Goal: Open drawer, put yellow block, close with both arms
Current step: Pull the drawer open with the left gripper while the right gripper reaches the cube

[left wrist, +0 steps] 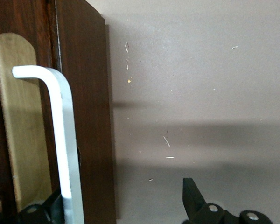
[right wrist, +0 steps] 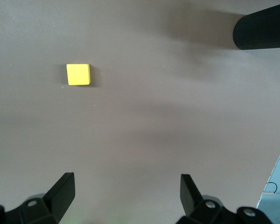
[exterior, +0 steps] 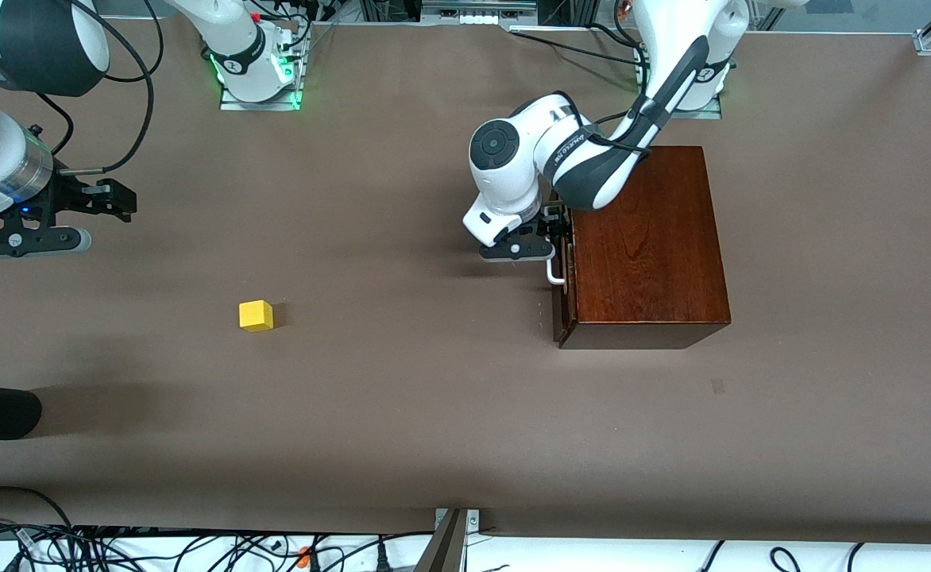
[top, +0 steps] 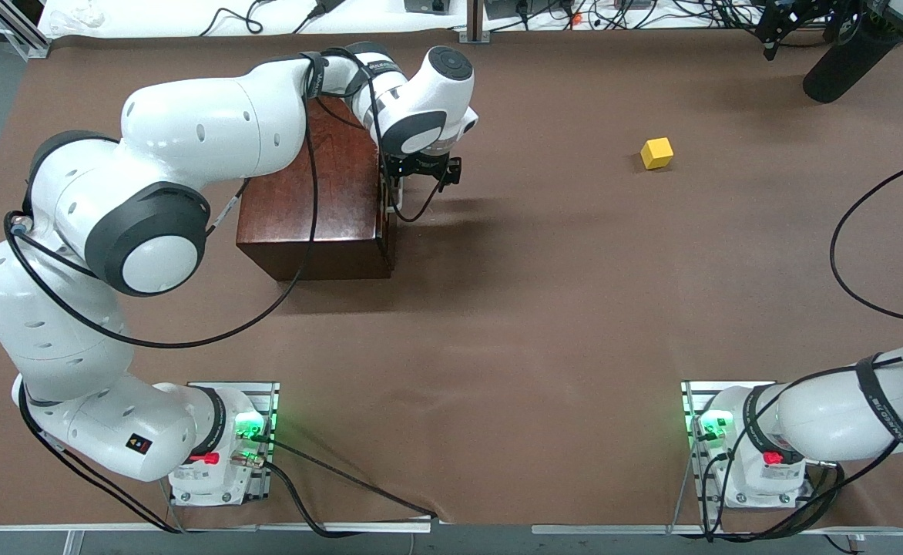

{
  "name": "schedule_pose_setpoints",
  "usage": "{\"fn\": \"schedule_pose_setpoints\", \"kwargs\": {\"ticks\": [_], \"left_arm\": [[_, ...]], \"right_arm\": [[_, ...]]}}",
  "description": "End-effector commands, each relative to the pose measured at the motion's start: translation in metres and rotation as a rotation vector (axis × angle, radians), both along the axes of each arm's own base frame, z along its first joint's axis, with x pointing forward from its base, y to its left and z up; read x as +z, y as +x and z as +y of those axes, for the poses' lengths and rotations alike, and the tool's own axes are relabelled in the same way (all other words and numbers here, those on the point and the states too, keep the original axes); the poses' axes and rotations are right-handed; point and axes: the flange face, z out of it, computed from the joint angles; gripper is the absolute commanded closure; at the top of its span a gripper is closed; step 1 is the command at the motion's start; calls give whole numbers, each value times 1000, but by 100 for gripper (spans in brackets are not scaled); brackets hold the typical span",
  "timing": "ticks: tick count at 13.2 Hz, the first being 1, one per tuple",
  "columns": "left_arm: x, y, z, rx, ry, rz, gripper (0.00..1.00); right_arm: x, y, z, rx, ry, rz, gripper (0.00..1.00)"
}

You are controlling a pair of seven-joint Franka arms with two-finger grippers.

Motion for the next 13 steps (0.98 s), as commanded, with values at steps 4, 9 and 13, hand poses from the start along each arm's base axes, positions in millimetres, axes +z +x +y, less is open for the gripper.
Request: {"fn": "schedule_pose_setpoints", "kwargs": {"ticks": [4,9,13], "left_arm": [[3,-14,-35,23,-64,-74,0],[10,-22,-54,4,-95,-85,0],[7,-17,-72,-2,-130,-92,0]], "right_arm": [[0,3,1,-3,3,1,0],[-16,17,2,8,95,-35,0],[-9,11,10,61,223,-9,0]]}}
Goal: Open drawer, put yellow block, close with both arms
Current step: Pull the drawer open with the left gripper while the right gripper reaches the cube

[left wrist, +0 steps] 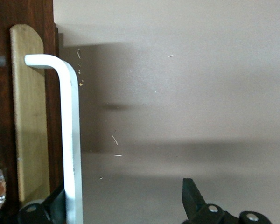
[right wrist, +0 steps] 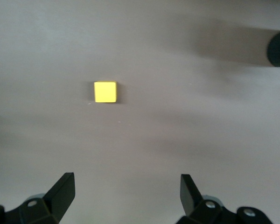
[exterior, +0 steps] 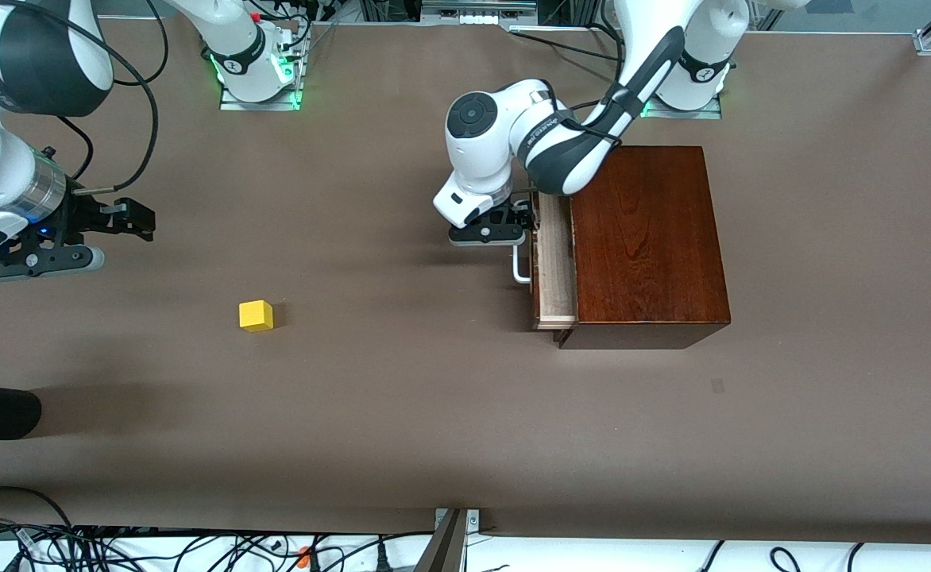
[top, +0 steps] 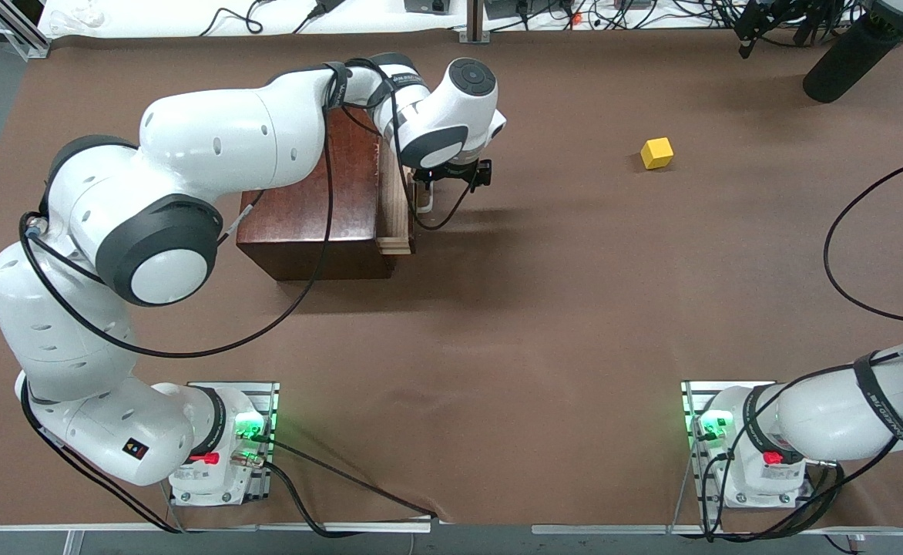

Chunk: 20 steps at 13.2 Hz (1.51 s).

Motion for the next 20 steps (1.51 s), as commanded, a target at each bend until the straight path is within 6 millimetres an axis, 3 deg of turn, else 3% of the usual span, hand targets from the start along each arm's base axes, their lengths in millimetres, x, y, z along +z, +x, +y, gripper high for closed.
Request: {"fn": "schedule_pose_setpoints", "kwargs": {"ticks": [1,5,8,10,13,16,20], "left_arm": [[-6,5,-23,4,-34,-9,0],[15,12,-37,28,-100,-13,0],[20,8,-40,21,-105,-13,0],[30,6,-41,6,-102,-19,0],[64,3,-29,-14,-48,-16,0],[129,17,10,-39,-2,27,0],[195,66,103,-123,46,123,0]], "right_arm": [[5,-6,0,36,127,33,0],[-7,-4,-2,14,144,36,0],[-15,1,-1,9,150,-1,0],[-33,1,-1,3,149,-1,0],[-86,-3,-4,-9,143,4,0],[-151,9,2,-12,131,12,0],[-228,23,7,-3,114,-8,0]]}}
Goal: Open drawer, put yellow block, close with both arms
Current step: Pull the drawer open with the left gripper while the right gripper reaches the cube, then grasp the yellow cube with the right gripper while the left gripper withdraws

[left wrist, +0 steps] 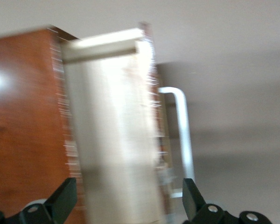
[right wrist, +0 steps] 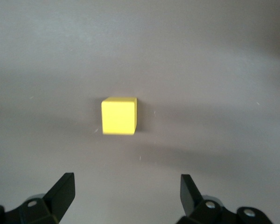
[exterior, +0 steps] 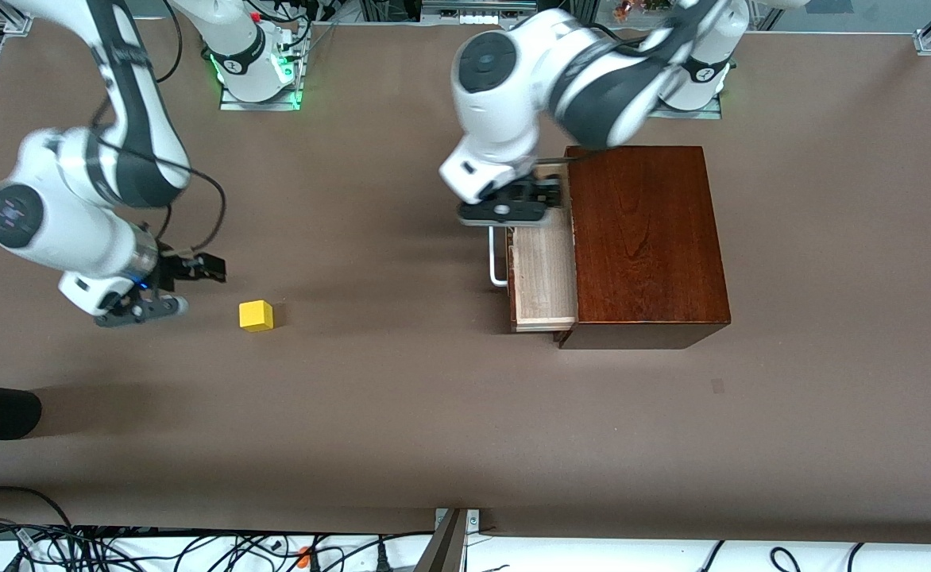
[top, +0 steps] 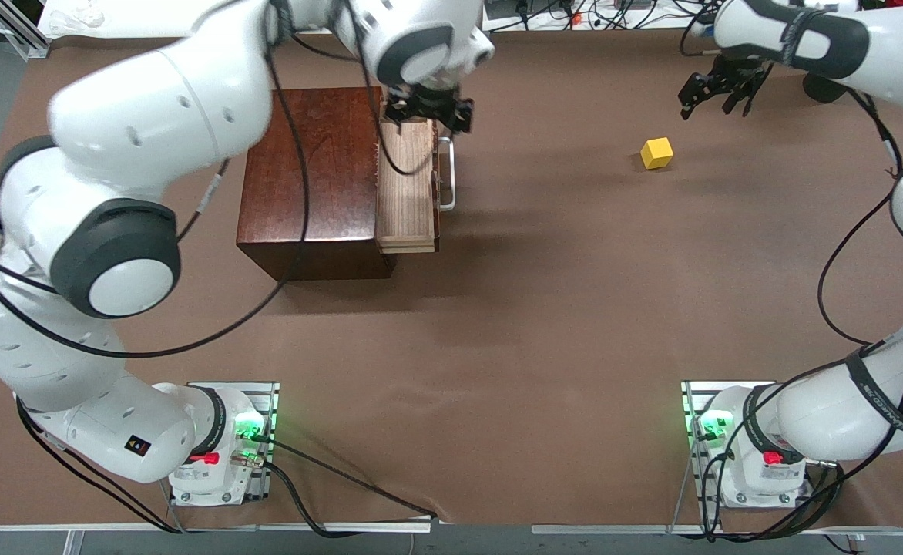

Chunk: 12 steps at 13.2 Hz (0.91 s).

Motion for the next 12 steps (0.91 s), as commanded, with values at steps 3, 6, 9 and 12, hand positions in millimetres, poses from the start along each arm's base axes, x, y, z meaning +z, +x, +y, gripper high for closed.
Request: {"fn": "schedule_pose_setpoints", "kwargs": {"ticks": [3,6,9,12], "left_arm": [[58,45,110,51,2,50,0],[91,63,181,-75,-27,68,0],[113,64,231,-134,-55,109,0],[140,54,255,-142,-129,180,0]], "right_arm": [[-67,10,20,-20,66,-41,0],[-104,8,31,-9,62,-67,0],[-111,5,30,-4,60,-59,0],[-126,-3,28,-3,55,-35,12]]}}
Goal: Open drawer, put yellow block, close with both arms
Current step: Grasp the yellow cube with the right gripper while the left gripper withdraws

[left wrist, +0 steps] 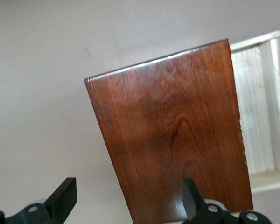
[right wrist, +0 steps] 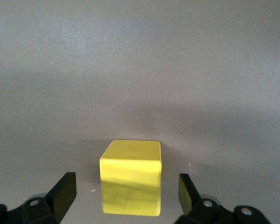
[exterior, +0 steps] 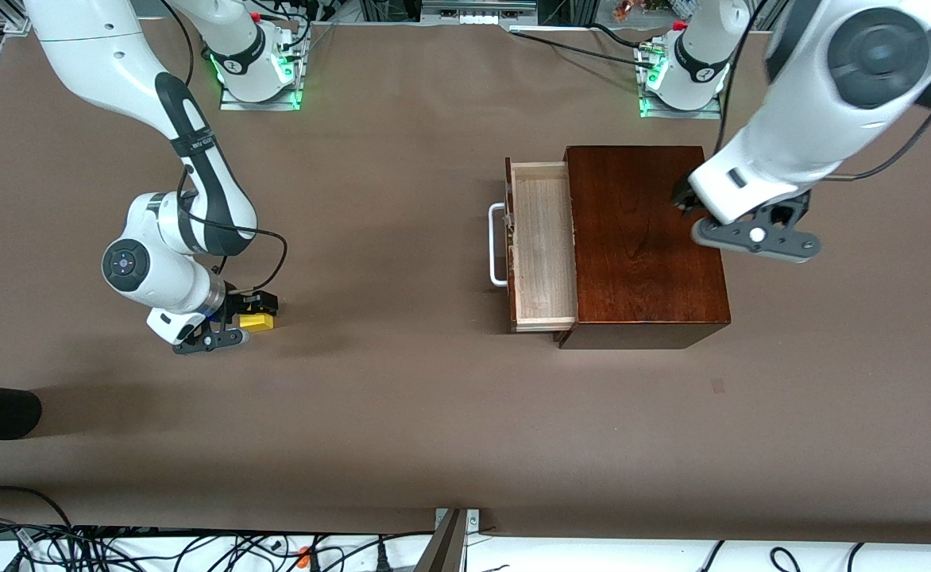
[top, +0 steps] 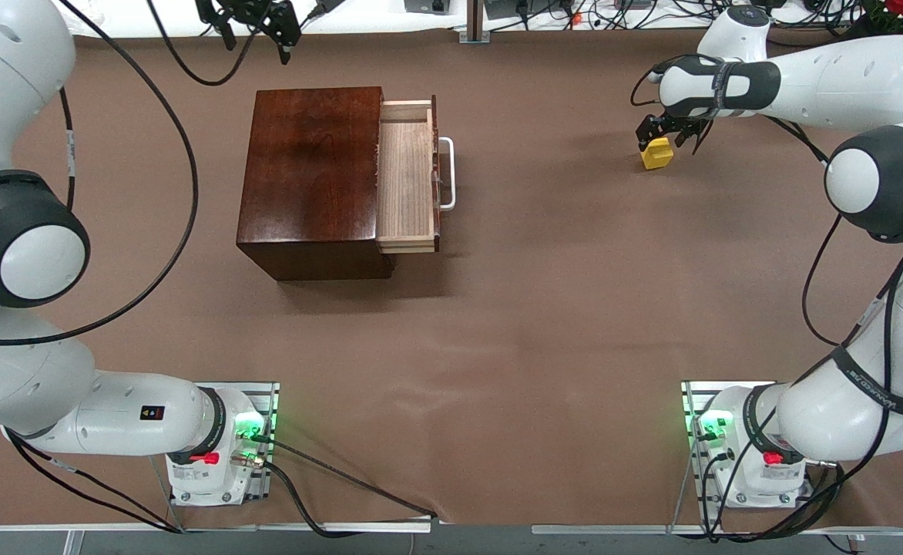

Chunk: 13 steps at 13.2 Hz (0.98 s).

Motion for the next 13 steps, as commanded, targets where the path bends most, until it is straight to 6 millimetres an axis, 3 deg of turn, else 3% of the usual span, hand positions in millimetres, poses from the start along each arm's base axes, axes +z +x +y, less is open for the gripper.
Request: {"fn": "schedule_pose_setpoints", "kwargs": {"ticks": [1,5,7,8,9,12,13], "left_arm": [[33,-17,13,-28,-69,83,0],[59,-21,43,-24,-67,98,0],[78,-28,80,47,-52,27,0],[79,-37,91,70,-54,-10,0],[74,-38,112,106,-52,-55,0],[53,-50,138,150,-53,-121,0],[48,-51,146,163,-57,-113,0]], "right_arm": [[-10,-9,-2,4,14,8,23],[-21,-10,-2,21,10,11,59],[-5,-2,0,50,17,-13,84],[14,0,13,94,27,-25,84],[37,2,37,158,49,-39,84],[107,-1,124,309,96,-87,84],[131,-5,166,390,93,-117,84]]}}
